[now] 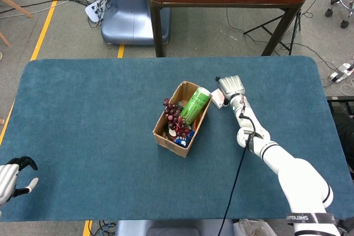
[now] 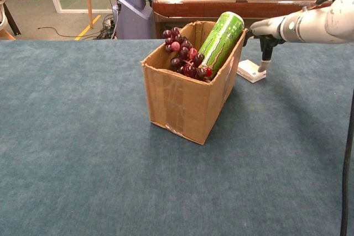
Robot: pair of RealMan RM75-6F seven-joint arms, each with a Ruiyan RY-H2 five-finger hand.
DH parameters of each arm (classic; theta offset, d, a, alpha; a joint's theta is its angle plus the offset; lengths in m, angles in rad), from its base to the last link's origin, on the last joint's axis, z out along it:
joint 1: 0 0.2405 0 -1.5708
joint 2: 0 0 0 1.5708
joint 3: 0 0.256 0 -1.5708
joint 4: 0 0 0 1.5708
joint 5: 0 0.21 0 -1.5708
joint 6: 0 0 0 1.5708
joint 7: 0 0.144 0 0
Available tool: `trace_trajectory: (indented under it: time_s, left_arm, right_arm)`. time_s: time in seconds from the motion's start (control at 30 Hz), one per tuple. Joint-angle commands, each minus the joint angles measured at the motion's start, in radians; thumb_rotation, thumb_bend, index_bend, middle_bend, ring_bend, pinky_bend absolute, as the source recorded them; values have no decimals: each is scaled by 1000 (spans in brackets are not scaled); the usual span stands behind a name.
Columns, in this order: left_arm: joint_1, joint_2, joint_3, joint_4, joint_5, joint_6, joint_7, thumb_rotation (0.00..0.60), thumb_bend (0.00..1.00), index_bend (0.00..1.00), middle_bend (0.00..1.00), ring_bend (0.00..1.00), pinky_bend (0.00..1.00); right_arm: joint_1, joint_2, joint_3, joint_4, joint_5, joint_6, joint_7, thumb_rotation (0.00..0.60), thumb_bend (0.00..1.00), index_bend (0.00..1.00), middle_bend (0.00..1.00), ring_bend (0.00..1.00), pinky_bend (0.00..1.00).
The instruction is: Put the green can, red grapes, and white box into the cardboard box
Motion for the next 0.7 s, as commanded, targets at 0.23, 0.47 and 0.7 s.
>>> trace_trajectory:
  time_s: [0.23, 0.47, 0.7]
  left_arm:
    - [0, 1, 0, 2, -5, -4, -4, 600, 284, 467, 360, 314, 534]
    - [-1, 2, -1, 4, -6, -7, -8, 600, 284, 466, 360, 314, 534]
    - [-1, 4, -1, 5, -7, -8, -14, 600, 284, 466, 360, 315, 534]
  right_arm:
    - [23, -45, -16, 92, -44, -85, 57, 600, 0, 177, 1000, 1000, 979]
    - [34, -67, -36, 143, -66, -131, 86, 600, 0, 177, 1000, 1000, 979]
    - [46, -96, -52, 200, -90, -171, 122, 600, 0, 177, 1000, 1000, 979]
